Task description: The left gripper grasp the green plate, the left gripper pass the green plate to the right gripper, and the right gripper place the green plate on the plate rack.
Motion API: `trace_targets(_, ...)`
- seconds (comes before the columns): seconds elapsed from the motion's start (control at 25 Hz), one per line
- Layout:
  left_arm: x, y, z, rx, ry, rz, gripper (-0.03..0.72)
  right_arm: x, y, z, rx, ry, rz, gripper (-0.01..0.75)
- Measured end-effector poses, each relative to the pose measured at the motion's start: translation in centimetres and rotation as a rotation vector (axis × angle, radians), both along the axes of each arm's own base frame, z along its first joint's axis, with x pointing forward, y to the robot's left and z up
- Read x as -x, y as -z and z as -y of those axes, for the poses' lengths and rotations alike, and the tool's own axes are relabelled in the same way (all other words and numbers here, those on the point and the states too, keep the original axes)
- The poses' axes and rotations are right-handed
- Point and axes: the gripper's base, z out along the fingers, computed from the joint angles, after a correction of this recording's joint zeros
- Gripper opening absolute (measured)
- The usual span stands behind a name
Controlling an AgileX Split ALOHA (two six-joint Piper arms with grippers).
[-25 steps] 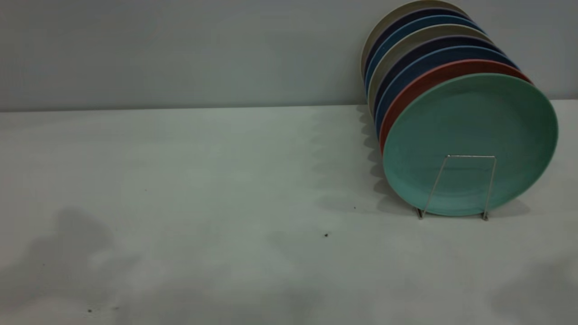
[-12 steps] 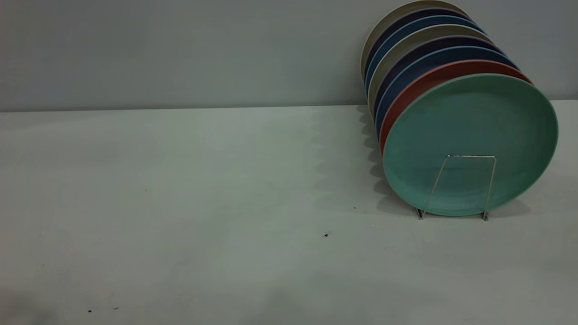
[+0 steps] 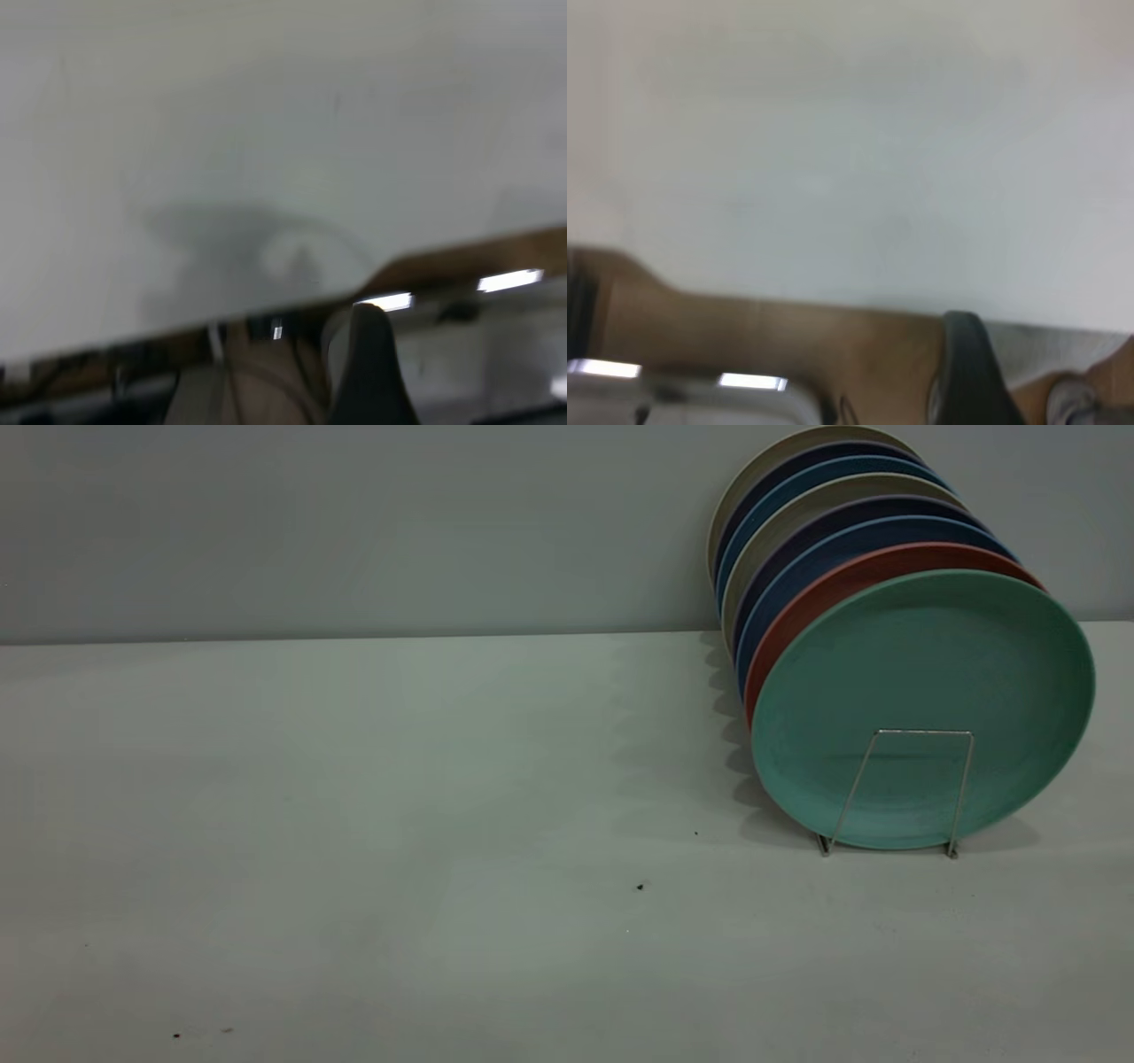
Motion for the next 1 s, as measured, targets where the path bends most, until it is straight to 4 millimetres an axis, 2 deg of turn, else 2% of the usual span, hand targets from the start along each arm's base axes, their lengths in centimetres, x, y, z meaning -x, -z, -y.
trace_targets(0.24,2.7,4.9,-0.5,-0.069,-0.008,-0.088,0.591,2.7,-0.5,0.3,-0.005,0.028,0.197,0.456)
trace_targets(0.36,3.7,6.1,-0.6,-0.091,-0.022,-0.084,0.591,4.1,-0.6,0.5,-0.008,0.039,0.299,0.456)
trace_targets(0.48,4.2,5.9,-0.6,-0.099,-0.031,-0.029,0.591,5.1,-0.5,0.5,-0.012,0.04,0.362,0.456)
trace_targets(0.84,6.2,5.1,-0.5,-0.1,-0.061,0.13,0.591,5.1,-0.5,0.5,-0.015,0.04,0.364,0.456)
trace_targets(1.0,7.7,4.7,-0.4,-0.095,-0.078,0.241,0.591,5.1,-0.5,0.5,-0.015,0.04,0.364,0.456)
